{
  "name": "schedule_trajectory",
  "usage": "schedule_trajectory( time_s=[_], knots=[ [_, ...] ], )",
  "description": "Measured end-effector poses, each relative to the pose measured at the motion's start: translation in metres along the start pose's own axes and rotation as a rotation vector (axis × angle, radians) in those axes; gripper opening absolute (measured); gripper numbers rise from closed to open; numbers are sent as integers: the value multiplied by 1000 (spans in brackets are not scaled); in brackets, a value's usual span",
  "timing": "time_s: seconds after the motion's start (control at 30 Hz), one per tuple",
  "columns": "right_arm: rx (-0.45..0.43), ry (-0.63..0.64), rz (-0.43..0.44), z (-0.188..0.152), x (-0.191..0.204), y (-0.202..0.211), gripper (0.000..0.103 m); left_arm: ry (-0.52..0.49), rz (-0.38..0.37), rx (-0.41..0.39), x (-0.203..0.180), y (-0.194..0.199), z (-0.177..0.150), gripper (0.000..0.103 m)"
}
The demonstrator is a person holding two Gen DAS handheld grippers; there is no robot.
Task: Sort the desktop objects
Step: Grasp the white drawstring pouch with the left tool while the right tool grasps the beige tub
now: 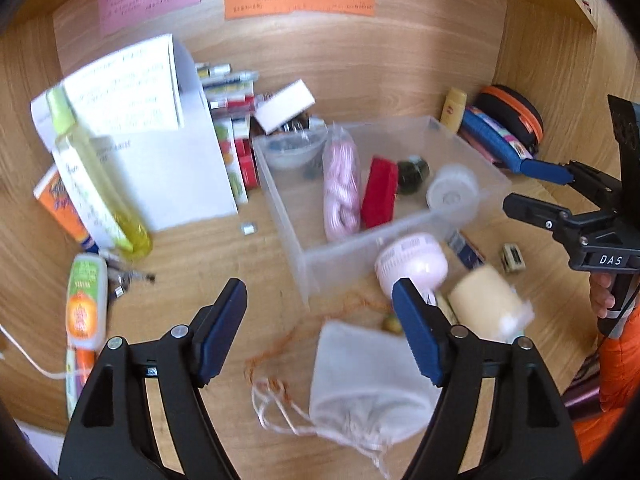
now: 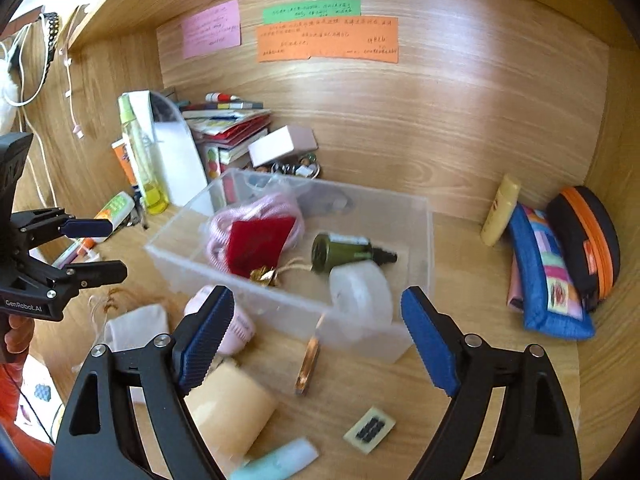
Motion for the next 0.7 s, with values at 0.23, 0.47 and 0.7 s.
schedule_trajectory(
  time_s=[0.23,0.47,0.7],
  knots=[
    [30,-18,7,-30,23,13,84,12,-57,51,-9,3,-30,75],
    [66,-38,30,-56,43,25,84,-4,-125,113,-24,-8,-50,76],
    [146,-71,34,-80,51,17,84,-20,-157,145,-27,-13,-62,87]
  ],
)
Point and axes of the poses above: each gripper's, at about its wrist camera, not at the fingertips, and y roughly against the way its jaws point, x to its left, z to its top, the point moved 1 cm from there along -y, roughly the way its jaws point, and after that the axes turned 13 degrees about -x, right-handed, at the moved point
